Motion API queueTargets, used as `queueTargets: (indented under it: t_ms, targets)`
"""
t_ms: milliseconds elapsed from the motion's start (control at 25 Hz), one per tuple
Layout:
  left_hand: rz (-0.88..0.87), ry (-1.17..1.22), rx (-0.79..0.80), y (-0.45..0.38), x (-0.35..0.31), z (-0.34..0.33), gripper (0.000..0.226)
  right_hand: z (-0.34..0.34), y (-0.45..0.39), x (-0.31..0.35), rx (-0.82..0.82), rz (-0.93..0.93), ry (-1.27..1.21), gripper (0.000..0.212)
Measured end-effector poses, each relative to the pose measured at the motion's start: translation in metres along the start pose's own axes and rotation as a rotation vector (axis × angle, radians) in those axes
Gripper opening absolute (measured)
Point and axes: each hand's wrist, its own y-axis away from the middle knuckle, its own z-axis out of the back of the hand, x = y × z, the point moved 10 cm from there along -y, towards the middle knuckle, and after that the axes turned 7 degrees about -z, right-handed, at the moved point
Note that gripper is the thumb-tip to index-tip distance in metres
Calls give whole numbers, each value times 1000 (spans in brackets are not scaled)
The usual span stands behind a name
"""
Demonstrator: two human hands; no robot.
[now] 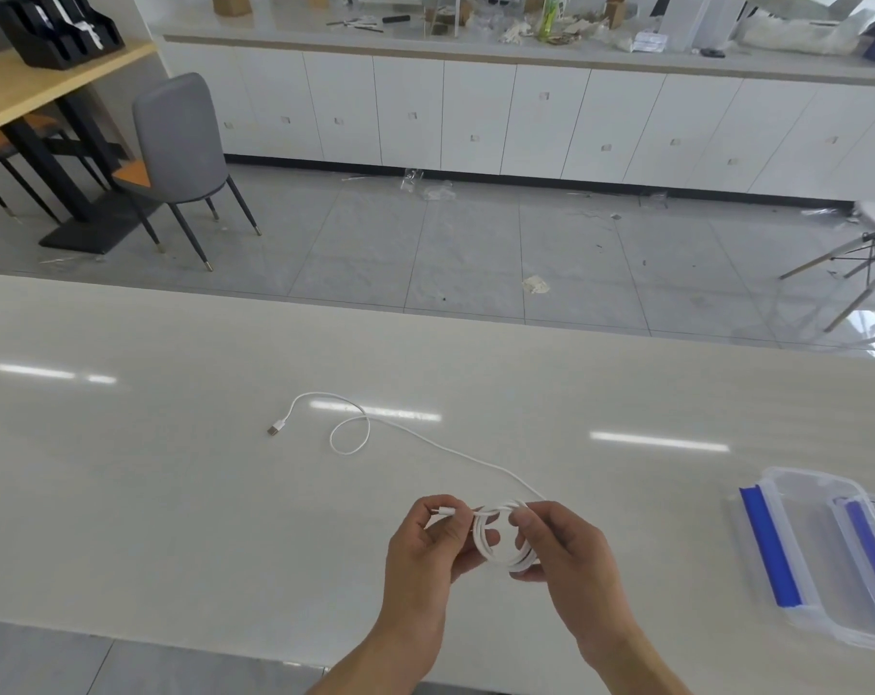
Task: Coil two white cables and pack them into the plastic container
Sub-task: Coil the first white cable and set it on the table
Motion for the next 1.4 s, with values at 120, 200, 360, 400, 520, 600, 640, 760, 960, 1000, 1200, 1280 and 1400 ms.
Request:
queueTargets:
  t_ms: [120,200,360,400,520,600,640,760,960,1000,1200,1280,1400]
  targets:
    - [127,78,-39,-1,11,6,15,-9,4,-6,16,-3,-7,20]
    - [96,-11,-60,-1,12,14,17,-14,6,-12,14,-11,-3,21]
    - [-4,-158,-94,-3,10,27,7,-22,7,-22,-2,-43,3,20]
    - [-8,-196,-83,-5,11,30,5,-22,7,-25,-13,-56,4,20]
    - [80,-250,66,-11,24,26,4,-16,8,-38,-47,-140,-23,18]
    - [184,-232,184,-12,38,20,8,-9,11,-47,-39,-206,-42,18]
    - [222,-229,222,-13,43,19,8,-6,13,-51,-18,-233,-43,17]
    - [276,-252,318,-15,56,10,5,5,22,-63,72,-302,-40,13]
    - [298,-303,439,-12,81,-20,11,47,24,-79,23,-332,-19,15]
    - [293,-335,443,-14,88,-27,10,58,21,-83,-7,-342,-16,13]
    - [292,-487,396,-28,137,-78,8,132,-3,-115,-124,-366,53,13]
    - [319,-540,387,-33,162,-105,8,165,-15,-135,-170,-396,65,14]
    - [365,-613,387,-42,199,-138,8,204,-31,-160,-231,-415,72,12]
